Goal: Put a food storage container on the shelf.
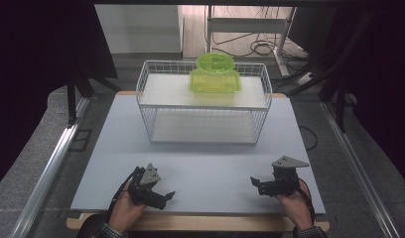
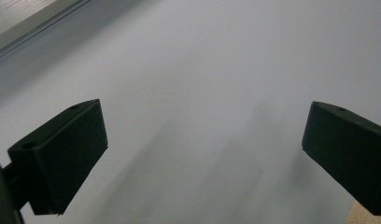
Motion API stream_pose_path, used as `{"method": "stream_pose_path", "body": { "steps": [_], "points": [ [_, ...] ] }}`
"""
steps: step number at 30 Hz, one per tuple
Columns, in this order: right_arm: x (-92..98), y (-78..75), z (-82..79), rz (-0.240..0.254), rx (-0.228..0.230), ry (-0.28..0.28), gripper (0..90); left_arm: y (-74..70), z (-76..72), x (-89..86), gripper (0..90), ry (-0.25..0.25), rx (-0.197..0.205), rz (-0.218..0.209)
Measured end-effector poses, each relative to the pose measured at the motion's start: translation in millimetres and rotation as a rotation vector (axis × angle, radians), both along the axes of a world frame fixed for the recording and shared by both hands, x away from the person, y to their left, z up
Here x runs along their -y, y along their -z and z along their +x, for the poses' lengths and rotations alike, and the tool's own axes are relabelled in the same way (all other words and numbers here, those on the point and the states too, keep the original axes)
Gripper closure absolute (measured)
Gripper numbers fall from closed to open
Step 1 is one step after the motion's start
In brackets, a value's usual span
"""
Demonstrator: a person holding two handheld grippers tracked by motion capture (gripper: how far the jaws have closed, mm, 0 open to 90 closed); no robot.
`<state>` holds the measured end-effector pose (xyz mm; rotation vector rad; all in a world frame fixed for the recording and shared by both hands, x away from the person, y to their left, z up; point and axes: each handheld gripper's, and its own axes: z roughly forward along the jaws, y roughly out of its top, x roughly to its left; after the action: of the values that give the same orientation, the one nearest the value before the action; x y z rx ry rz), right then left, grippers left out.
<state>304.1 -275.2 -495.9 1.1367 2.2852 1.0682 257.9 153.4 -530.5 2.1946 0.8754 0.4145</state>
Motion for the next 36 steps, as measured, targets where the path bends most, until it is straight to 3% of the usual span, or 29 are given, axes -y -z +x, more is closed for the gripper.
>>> {"method": "stream_pose_path", "body": {
  "steps": [36],
  "points": [
    [-1.1,18.6,0.6,-0.035,-0.083,-0.01,0.0,1.1,0.3,0.5,0.0,0.005,-0.007,0.011]
  ]
}}
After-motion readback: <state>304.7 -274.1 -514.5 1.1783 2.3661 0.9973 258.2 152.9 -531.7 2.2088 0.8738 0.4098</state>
